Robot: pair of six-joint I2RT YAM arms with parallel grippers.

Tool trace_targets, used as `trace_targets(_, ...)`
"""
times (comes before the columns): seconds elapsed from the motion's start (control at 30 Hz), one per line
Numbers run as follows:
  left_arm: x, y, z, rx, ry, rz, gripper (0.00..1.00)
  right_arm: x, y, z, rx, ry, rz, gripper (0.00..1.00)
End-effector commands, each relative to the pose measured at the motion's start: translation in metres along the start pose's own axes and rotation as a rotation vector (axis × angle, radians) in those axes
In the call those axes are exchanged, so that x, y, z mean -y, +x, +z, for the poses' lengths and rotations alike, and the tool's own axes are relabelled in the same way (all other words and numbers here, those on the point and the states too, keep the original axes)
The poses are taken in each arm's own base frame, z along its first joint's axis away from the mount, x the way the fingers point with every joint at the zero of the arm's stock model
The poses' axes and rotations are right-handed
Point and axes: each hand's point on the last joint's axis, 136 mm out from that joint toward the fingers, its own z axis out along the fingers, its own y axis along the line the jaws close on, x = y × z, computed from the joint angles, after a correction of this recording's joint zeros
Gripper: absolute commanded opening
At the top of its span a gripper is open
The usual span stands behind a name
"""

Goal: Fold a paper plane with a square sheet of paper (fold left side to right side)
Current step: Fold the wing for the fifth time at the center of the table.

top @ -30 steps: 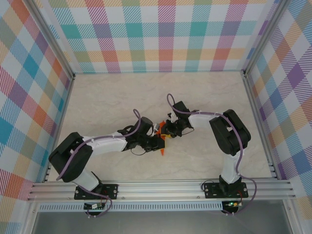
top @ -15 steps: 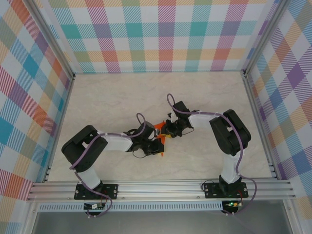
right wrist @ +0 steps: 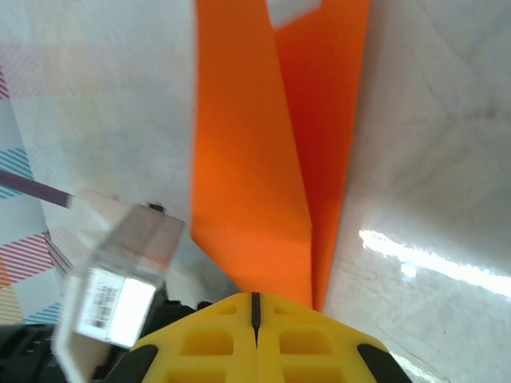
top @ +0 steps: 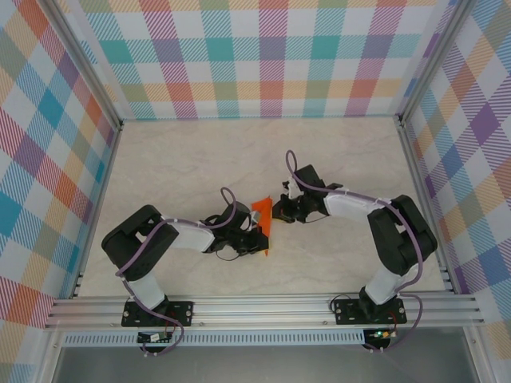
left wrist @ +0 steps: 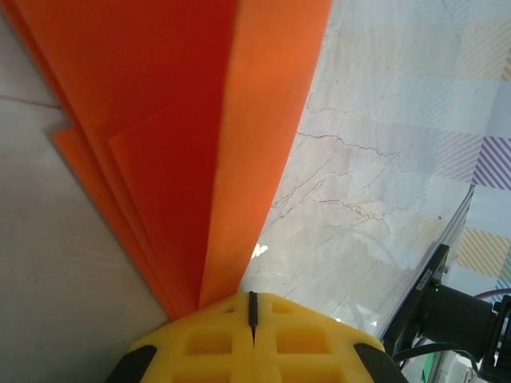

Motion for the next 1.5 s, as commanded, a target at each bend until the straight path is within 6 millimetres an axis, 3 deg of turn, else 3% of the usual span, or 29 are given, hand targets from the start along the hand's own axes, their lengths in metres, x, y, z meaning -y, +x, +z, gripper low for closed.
trace_targets(0.0,-0.043,0.019,0.004,-0.045,-0.131,-0.076,0.0,-0.001,0.015,0.015,-0.049,-0.032,0.019,0.04)
trace_targets(0.23,-0.042,0.019,0.004,-0.044,-0.135,-0.074,0.0,-0.004,0.015,0.037,-0.077,-0.038,0.024,0.04)
trace_targets(0.4,-0.045,0.019,0.003,-0.043,-0.144,-0.08,0.0,0.006,0.013,0.047,-0.081,0.0,0.025,0.05)
trace_targets(0.7,-0.047,0.022,0.002,-0.046,-0.151,-0.088,0.0,0.014,-0.021,0.043,-0.006,0.127,-0.079,0.06)
trace_targets(1.0,-0.047,0.022,0.001,-0.044,-0.151,-0.09,0.0,0.027,-0.03,0.054,0.008,0.118,-0.098,0.07)
trace_targets(1.47,-0.054,0.025,0.003,-0.049,-0.159,-0.11,0.0,0.031,-0.068,0.048,0.073,0.107,-0.156,0.07)
